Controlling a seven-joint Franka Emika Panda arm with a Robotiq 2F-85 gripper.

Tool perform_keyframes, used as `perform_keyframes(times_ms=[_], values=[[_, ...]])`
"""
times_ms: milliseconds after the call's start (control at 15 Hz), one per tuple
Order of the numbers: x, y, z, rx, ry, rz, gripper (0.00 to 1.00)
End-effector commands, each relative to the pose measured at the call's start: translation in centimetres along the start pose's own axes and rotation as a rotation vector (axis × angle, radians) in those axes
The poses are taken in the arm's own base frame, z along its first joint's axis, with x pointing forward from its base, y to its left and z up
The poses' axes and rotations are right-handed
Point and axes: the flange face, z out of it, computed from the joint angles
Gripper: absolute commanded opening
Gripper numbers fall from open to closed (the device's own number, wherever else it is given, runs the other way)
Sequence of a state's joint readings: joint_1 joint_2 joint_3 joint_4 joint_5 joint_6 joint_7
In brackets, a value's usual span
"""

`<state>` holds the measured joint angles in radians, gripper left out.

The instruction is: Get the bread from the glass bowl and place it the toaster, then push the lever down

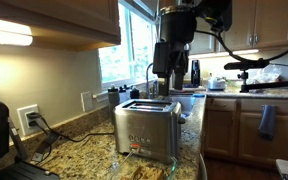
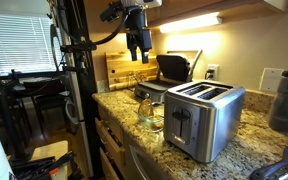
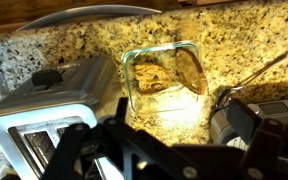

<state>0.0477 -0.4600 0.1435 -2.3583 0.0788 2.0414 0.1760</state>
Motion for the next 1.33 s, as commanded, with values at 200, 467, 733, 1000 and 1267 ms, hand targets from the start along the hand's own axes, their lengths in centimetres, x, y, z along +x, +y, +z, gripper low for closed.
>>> perform_keyframes(times_ms=[200, 467, 733, 1000, 1267], values=[[-2.0, -6.0, 2.1, -0.016, 0.017, -0.011, 1.00], [-2.0, -6.7, 2.3, -0.030, -0.010, -0.036, 1.00], [-2.0, -6.8, 2.6, -0.031, -0.017, -0.037, 1.00], [-2.0, -6.8, 2.6, -0.031, -0.017, -0.037, 1.00], [-2.2, -7.1, 3.7, -0.042, -0.018, -0.050, 1.00]])
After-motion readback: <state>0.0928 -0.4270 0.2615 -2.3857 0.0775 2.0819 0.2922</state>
